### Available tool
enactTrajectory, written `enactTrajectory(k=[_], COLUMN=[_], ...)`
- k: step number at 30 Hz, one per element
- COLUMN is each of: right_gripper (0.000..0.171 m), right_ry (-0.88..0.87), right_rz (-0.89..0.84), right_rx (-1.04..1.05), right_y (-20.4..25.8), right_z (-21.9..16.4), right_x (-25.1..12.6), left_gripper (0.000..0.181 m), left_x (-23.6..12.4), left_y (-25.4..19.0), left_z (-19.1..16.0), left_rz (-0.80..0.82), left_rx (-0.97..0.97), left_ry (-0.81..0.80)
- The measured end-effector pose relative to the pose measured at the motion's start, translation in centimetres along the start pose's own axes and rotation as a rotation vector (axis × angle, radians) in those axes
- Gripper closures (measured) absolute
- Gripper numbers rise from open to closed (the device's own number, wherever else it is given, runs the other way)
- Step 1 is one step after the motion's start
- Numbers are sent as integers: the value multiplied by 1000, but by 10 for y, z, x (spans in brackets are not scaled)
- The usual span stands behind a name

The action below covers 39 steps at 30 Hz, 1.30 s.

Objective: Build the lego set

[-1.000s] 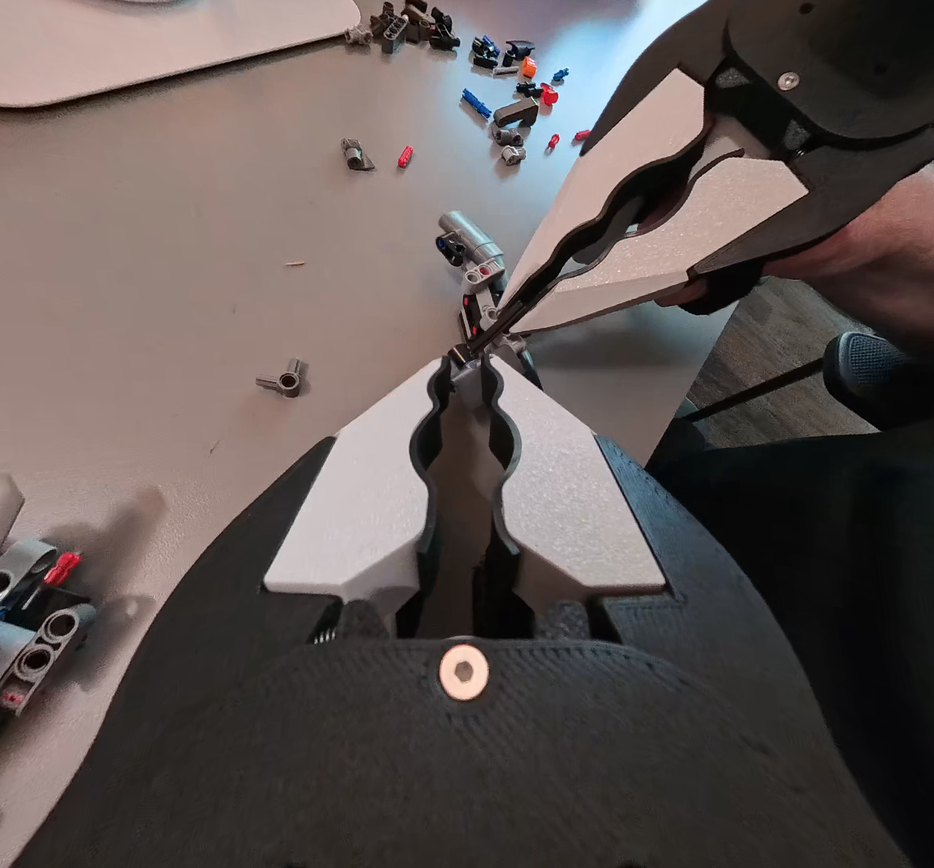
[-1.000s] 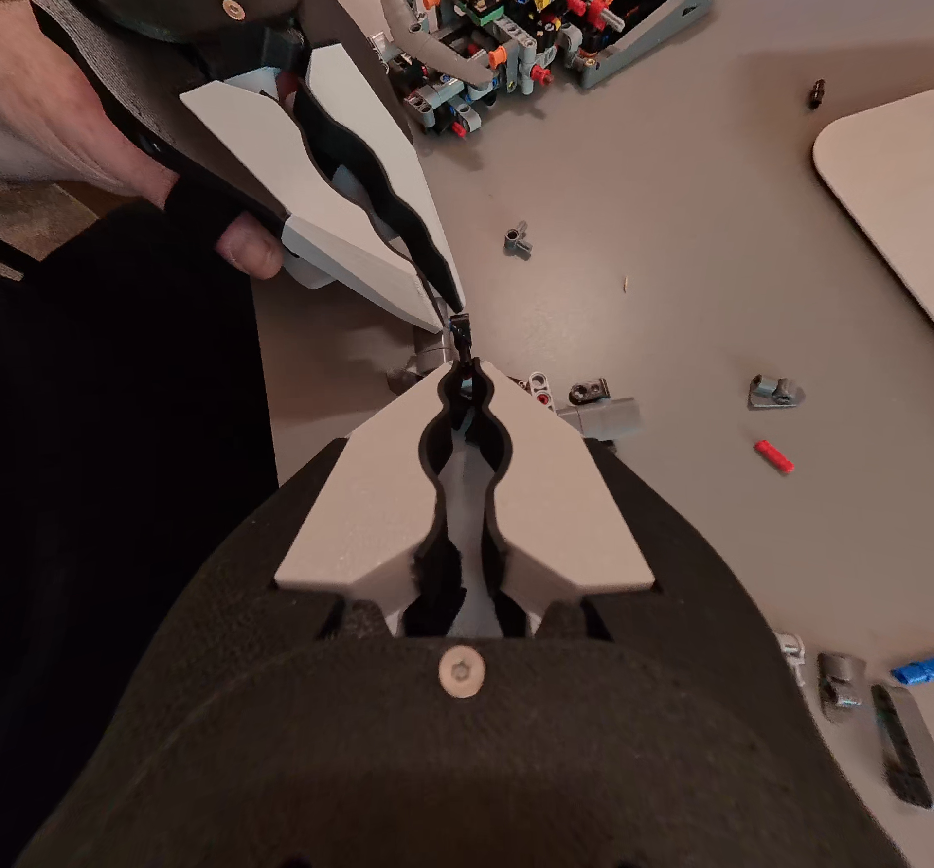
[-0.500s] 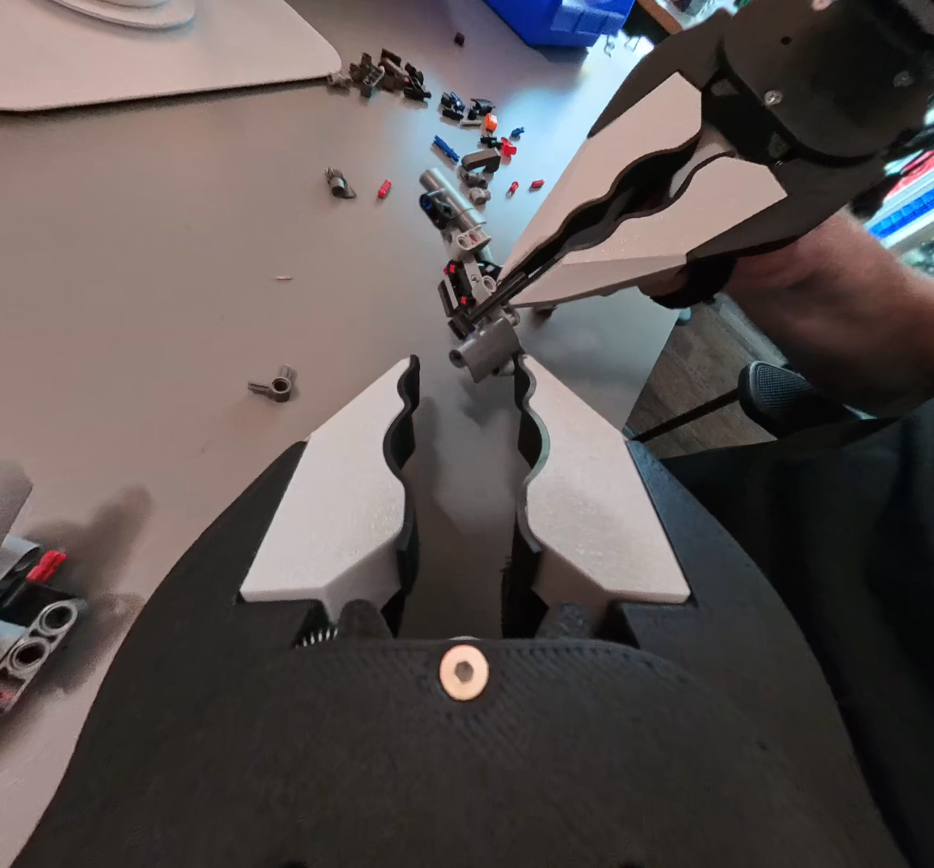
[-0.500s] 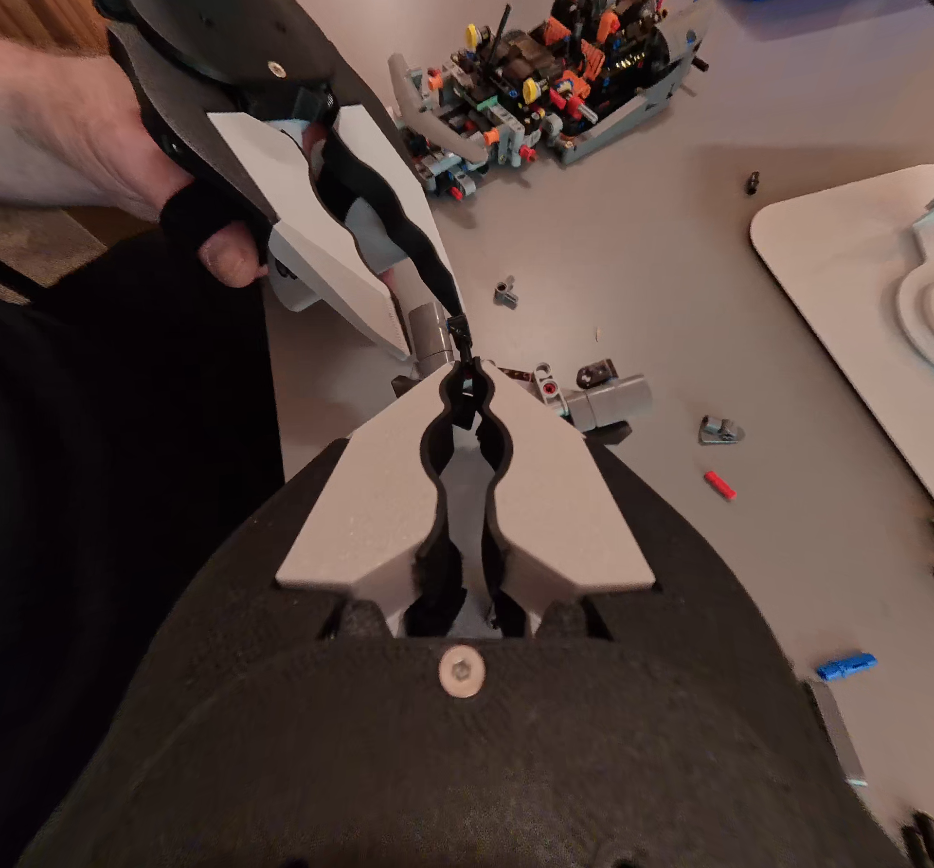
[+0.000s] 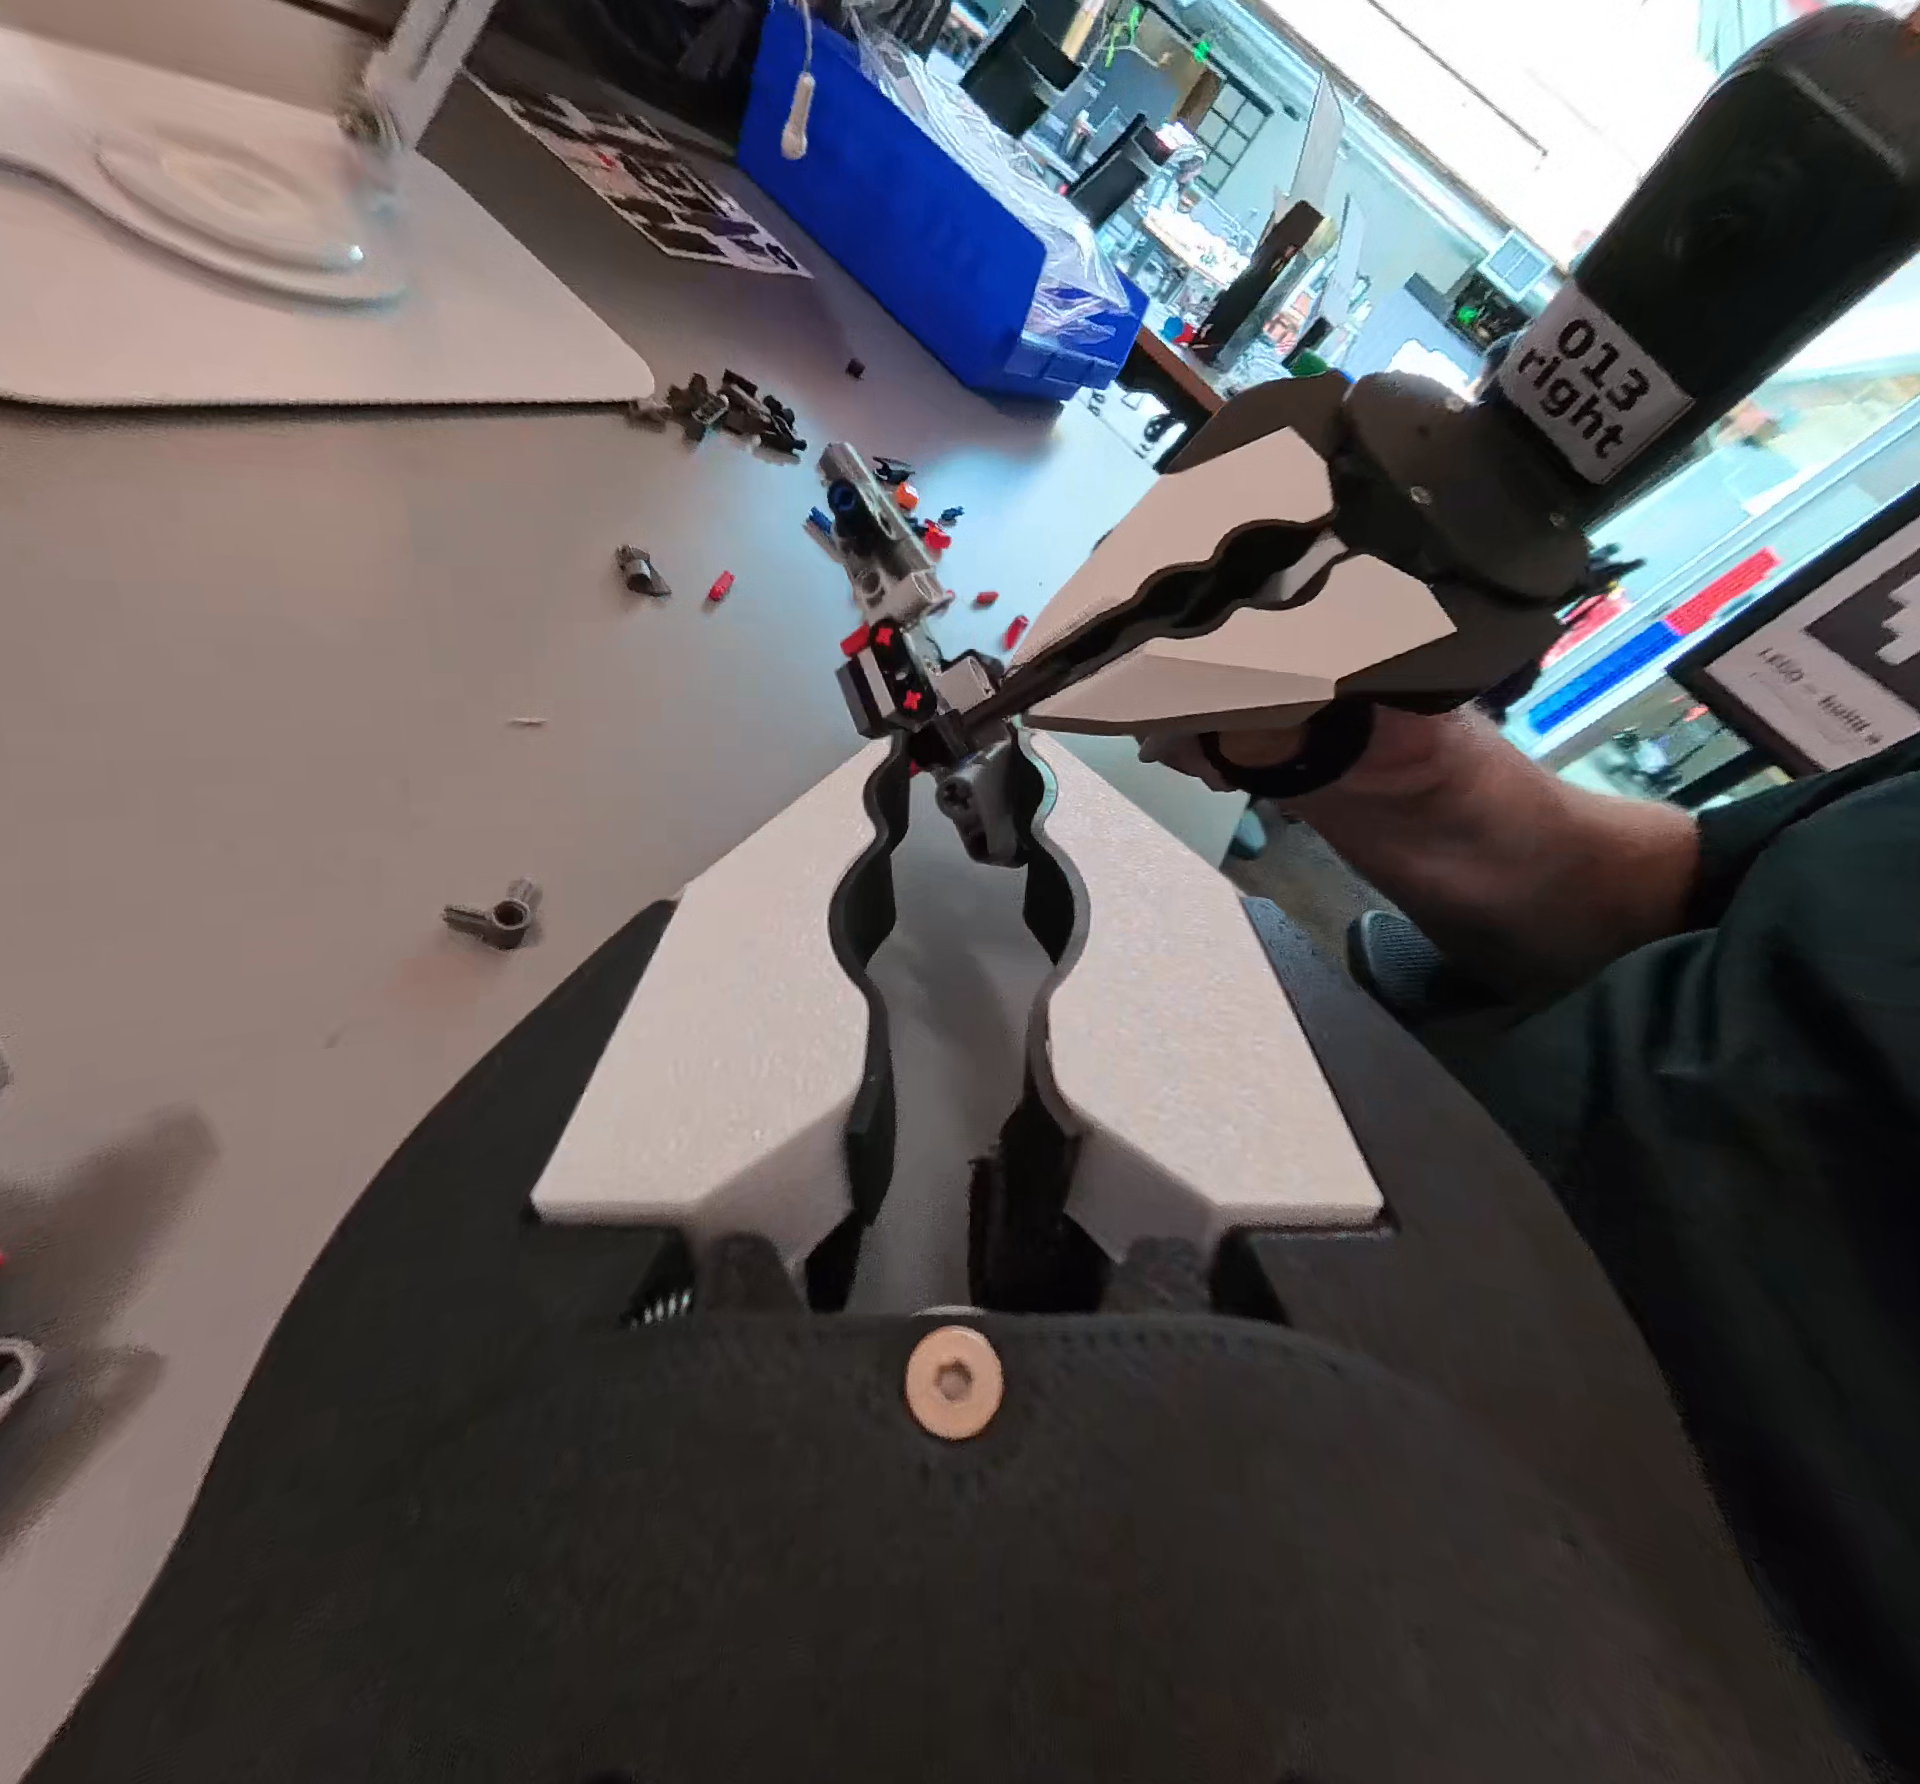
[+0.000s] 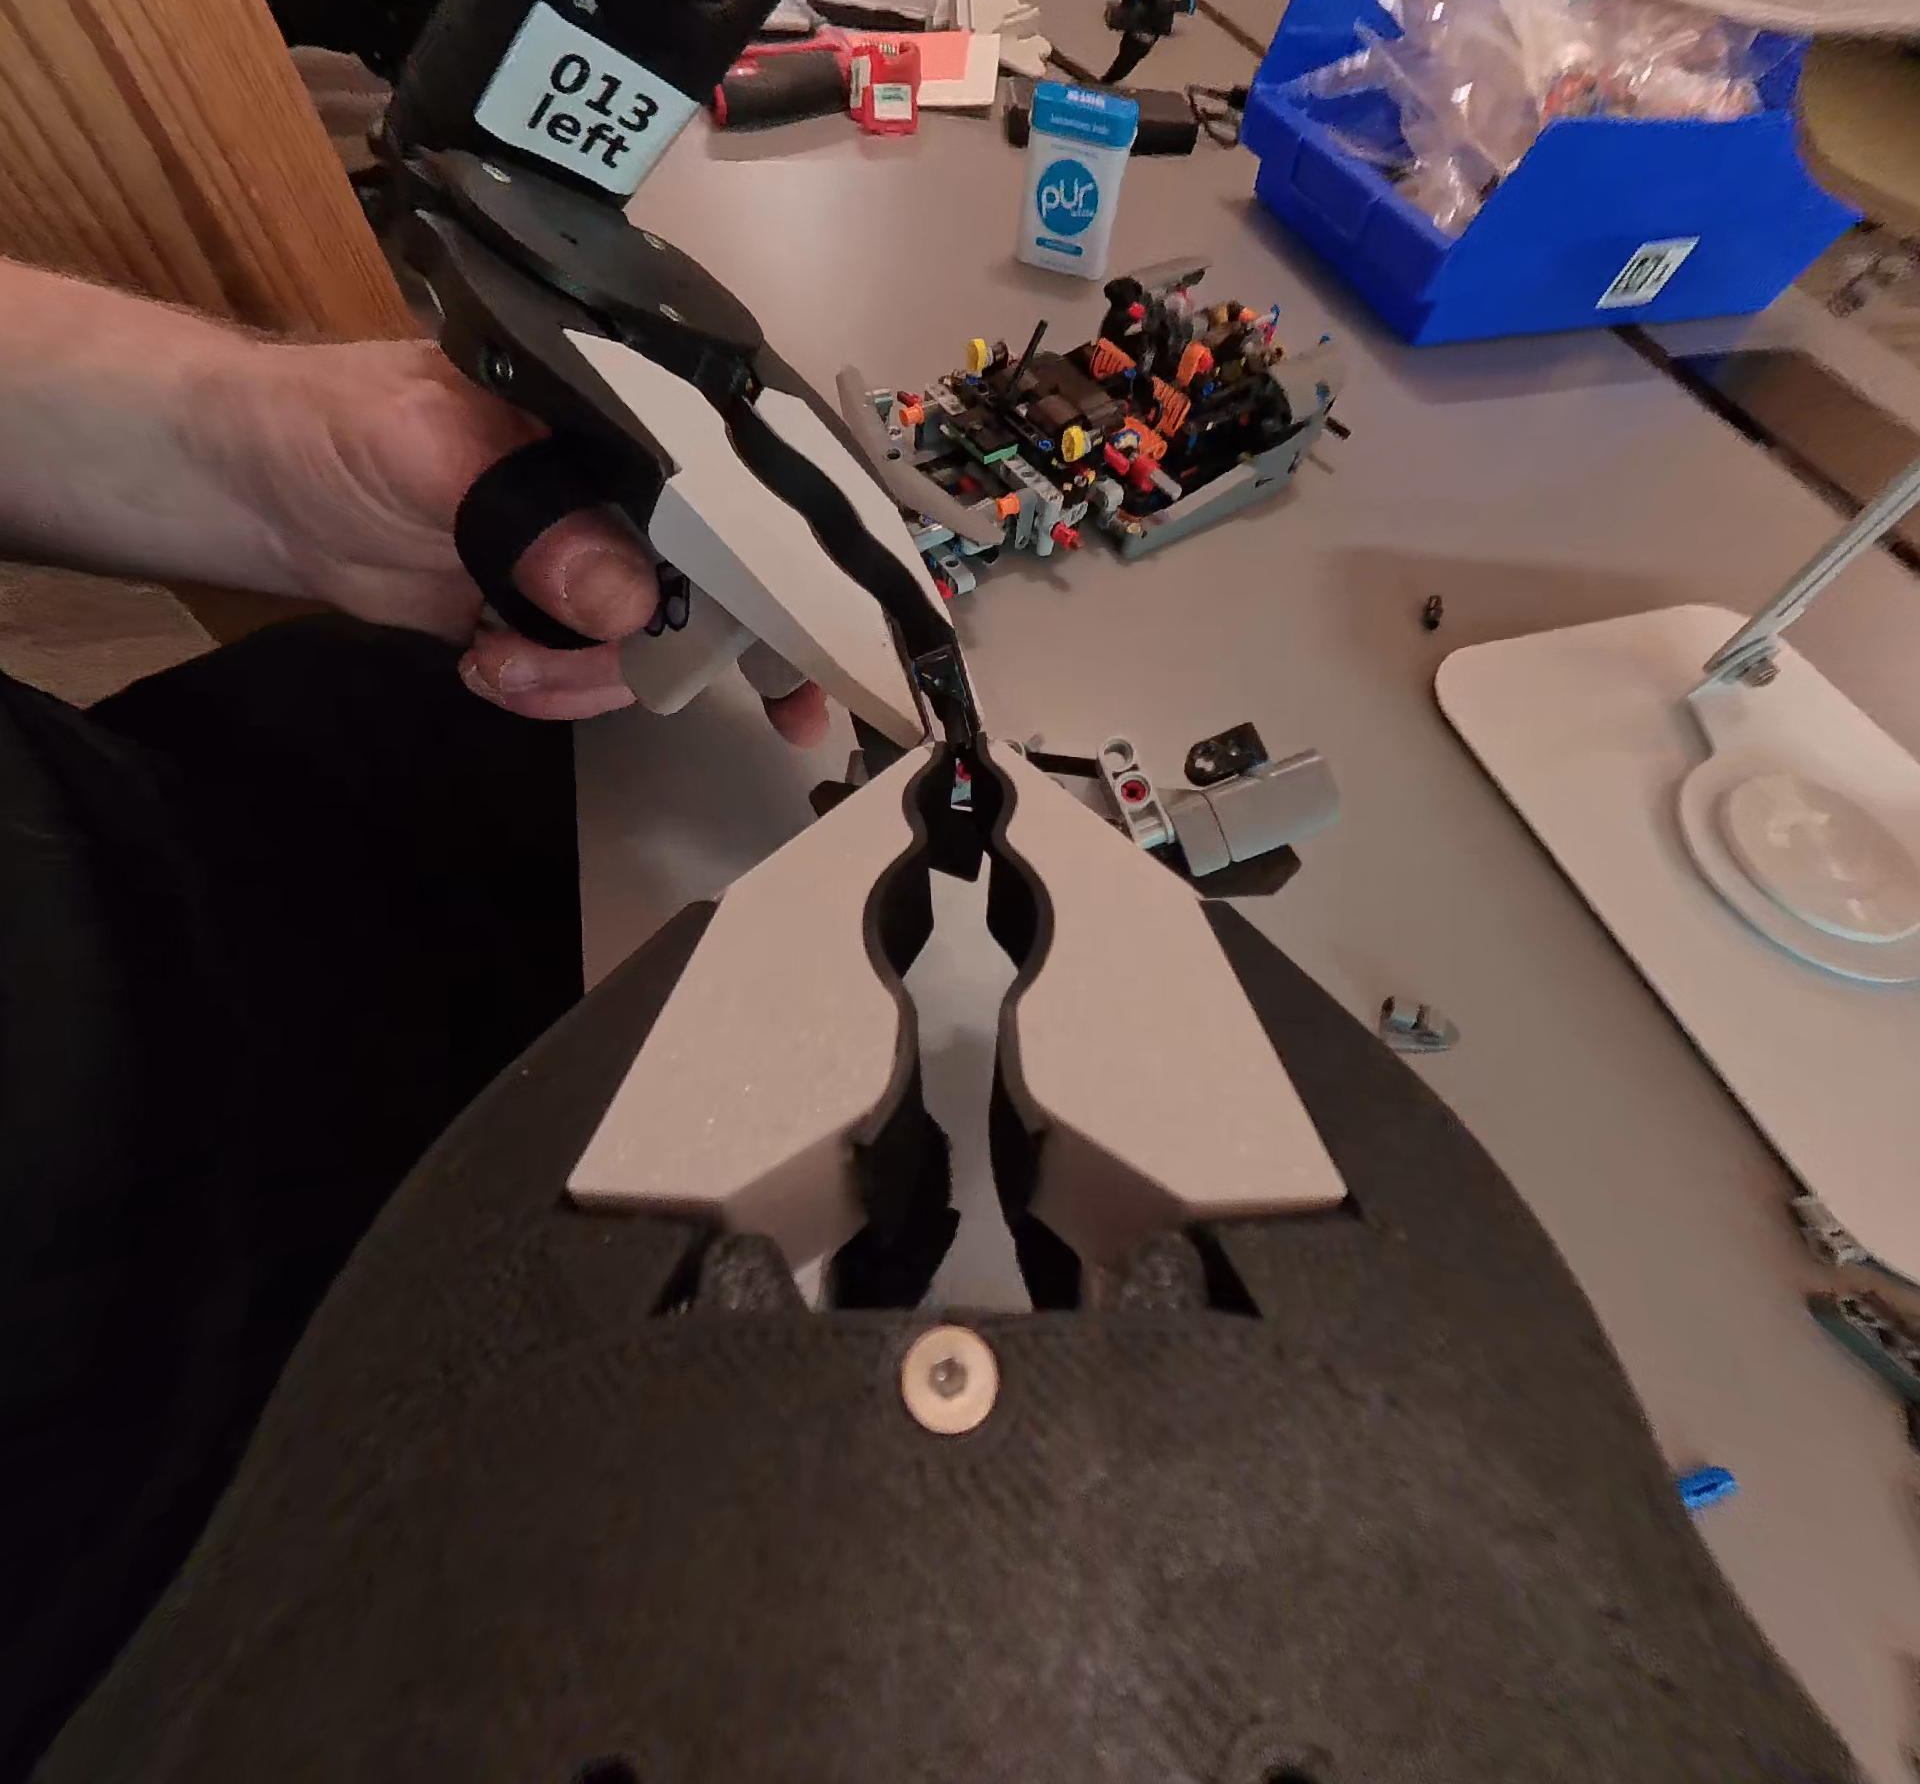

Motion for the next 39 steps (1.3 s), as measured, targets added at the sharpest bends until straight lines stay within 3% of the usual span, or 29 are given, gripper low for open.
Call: enactTrajectory(k=[6, 12, 20, 27, 30, 39], right_gripper=[170, 169, 170, 158, 169, 170], right_ry=[-7, -46, 56, -56, -69, 11], right_rz=[-104, -122, -227, -89, -92, -216], right_rx=[-193, -190, -299, -93, -102, -160], right_y=[7, 11, 12, 11, 12, 14], right_z=[13, 19, 27, 28, 30, 30], right_x=[-4, -7, -9, -13, -15, -12], left_gripper=[170, 172, 172, 174, 174, 175], left_x=[-4, -6, -3, -5, -7, -6], left_y=[-9, -16, -17, -17, -17, -15], left_z=[5, 11, 13, 13, 15, 16], left_rz=[129, 224, 176, 138, 145, 203], left_rx=[304, 519, 467, 458, 452, 455], left_ry=[-69, -127, -163, -169, -181, -179])
Point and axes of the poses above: each gripper's, where its closed fingertips meet, x out along the fingers, z out of its top, y = z × x across the jaws, the point moved 3 cm from there along -x, back along the fingers, and after that the axes turned 9 degrees about -x, right-handed, at the moved point
